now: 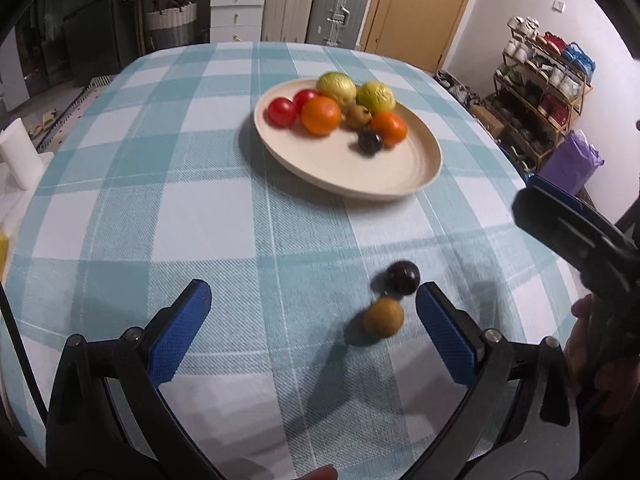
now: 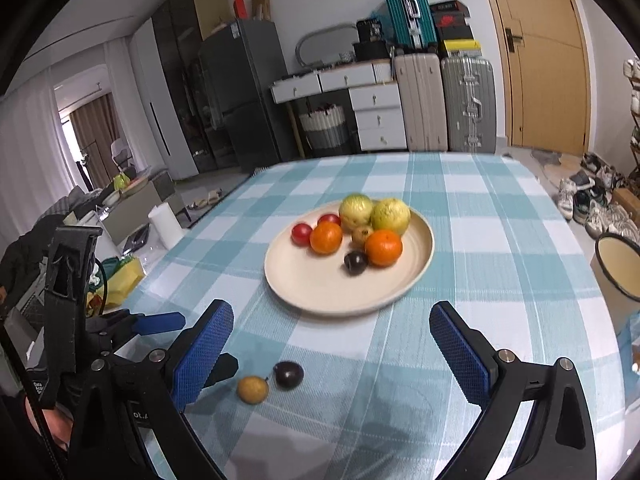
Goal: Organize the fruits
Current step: 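Withdraw both tools toward the last dark plum and brown fruit, then grasp the brown round fruit with the left tool while the right tool grasps the dark plum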
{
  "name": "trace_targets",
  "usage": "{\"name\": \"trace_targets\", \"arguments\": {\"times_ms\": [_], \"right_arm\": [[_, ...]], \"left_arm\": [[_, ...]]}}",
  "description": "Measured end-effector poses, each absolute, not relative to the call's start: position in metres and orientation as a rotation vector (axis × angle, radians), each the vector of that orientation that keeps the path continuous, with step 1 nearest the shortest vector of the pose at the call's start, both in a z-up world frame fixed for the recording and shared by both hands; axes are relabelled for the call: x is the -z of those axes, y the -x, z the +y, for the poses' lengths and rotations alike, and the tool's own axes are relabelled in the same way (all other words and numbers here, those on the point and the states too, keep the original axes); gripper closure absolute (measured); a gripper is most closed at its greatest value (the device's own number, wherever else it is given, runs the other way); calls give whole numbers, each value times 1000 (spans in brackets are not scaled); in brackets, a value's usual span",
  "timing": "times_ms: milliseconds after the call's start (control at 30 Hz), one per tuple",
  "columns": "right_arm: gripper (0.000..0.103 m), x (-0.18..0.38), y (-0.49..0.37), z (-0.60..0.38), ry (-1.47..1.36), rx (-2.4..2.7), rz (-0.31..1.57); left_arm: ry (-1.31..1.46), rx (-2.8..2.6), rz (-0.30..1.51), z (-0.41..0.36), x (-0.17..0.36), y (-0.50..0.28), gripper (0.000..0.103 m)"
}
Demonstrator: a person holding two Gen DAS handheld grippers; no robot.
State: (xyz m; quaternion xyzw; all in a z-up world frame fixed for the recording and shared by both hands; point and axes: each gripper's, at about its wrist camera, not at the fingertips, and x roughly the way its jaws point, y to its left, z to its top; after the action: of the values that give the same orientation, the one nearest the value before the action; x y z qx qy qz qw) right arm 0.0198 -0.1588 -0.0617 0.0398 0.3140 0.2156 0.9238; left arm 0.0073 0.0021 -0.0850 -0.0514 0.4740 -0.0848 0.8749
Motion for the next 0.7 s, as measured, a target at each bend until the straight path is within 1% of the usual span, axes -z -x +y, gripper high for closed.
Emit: {"name": "trace_targets", "arguments": {"times_ms": [433,667,700], "right_arm": [[2,73,-21,-162,-79,-426,699],[2,77,-23,-164,-85,-420,714],[2,77,-23,-164,-84,-419,716]], "left_arm": [[28,201,1060,-21,106,-11,1],[-6,194,1064,-29,109,-14,1],[-6,194,1062,-29,108,-14,3]]}}
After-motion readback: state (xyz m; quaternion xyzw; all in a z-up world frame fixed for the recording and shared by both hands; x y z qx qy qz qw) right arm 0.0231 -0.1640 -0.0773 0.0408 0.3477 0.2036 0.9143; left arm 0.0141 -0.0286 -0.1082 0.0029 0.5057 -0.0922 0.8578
